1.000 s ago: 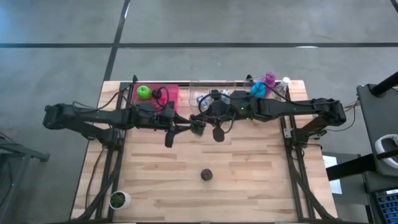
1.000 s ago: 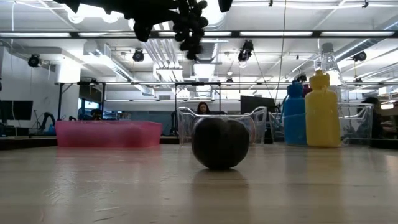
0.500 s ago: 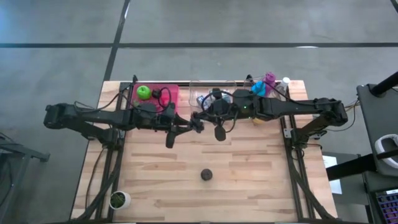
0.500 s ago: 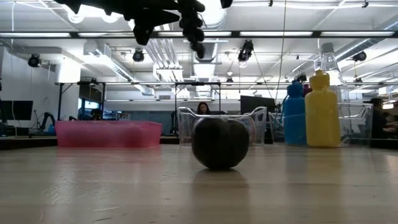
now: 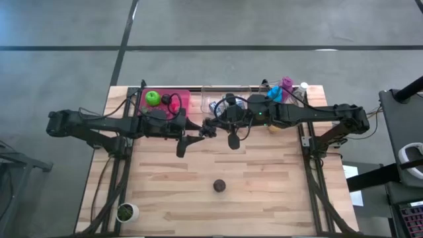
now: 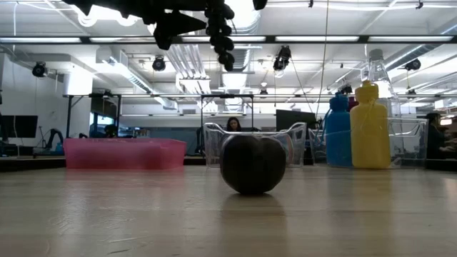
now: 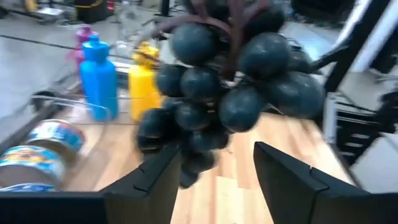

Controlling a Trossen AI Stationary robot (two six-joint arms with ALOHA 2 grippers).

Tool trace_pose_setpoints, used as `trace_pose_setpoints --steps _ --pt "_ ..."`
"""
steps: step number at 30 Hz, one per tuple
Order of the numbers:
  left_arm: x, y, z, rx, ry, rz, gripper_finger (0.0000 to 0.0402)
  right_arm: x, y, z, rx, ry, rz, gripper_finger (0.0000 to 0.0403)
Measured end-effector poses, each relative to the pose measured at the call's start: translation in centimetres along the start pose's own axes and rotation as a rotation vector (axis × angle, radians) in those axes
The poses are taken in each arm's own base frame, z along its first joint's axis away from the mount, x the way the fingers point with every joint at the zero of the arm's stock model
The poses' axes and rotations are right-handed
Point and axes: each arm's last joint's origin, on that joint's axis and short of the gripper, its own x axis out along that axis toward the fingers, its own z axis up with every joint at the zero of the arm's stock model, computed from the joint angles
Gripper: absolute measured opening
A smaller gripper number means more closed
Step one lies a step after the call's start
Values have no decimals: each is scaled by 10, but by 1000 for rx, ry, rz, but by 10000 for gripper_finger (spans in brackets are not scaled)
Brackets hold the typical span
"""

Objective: Pick & Place Food Item
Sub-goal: Put the black grapes into the red transparent bin

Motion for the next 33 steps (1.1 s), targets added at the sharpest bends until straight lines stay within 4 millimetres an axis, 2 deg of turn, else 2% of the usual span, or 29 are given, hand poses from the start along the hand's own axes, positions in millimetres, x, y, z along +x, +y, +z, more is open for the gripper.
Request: trace_pose_setpoints --steps 5,10,15,21,33 --pt "0 4 -3 32 26 115 216 0 0 0 5 0 0 8" --pt "3 5 -6 53 42 130 210 0 0 0 8 0 1 8" --pt "20 7 -20 56 108 138 198 0 0 0 7 -3 1 8" --pt "35 8 -26 55 95 137 183 0 0 0 7 -4 2 8" --pt "36 7 -22 33 59 133 166 0 0 0 7 0 7 8"
